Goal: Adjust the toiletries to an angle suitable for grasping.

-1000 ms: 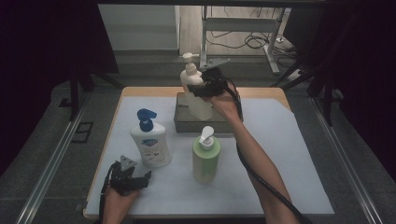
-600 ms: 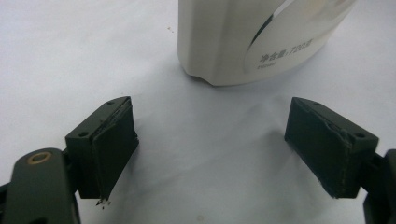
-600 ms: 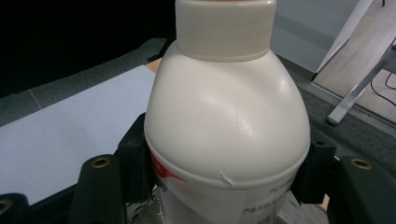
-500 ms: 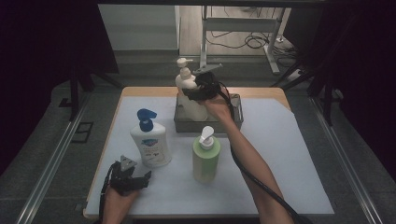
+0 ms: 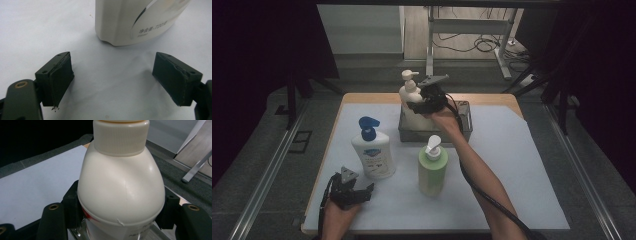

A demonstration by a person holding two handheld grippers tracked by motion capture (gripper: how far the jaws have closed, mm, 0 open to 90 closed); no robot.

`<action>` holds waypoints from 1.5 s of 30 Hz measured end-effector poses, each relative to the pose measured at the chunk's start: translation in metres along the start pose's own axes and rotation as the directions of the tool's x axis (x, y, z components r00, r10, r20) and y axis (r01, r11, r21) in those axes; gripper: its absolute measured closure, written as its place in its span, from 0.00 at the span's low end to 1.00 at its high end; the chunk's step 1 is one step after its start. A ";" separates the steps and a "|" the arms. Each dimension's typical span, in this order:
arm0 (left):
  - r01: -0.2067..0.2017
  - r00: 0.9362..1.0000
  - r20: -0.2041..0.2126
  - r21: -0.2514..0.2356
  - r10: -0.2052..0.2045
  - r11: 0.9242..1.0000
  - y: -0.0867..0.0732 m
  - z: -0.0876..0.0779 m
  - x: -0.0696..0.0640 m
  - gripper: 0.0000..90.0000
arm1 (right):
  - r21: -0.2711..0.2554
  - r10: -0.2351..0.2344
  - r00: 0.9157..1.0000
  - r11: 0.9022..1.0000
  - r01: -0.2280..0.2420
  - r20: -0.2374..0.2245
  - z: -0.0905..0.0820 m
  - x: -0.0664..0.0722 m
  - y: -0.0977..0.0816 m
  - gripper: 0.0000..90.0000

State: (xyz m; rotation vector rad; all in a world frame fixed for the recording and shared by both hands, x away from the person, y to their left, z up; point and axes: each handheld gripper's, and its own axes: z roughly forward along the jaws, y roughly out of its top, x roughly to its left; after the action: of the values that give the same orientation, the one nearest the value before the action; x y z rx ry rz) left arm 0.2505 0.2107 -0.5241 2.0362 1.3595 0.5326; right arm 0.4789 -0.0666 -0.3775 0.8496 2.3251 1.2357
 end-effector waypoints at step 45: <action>0.002 1.000 -0.002 -0.002 -0.002 1.000 0.000 0.000 -0.001 0.18 | 0.034 0.028 0.999 0.999 -0.028 -0.019 -0.012 -0.010 -0.045 0.36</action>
State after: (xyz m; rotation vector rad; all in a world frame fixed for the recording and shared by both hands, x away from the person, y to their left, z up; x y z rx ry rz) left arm 0.2502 0.2102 -0.5242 2.0332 1.3612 0.5358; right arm 0.4647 -0.0997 -0.4083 0.8883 2.3629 1.2244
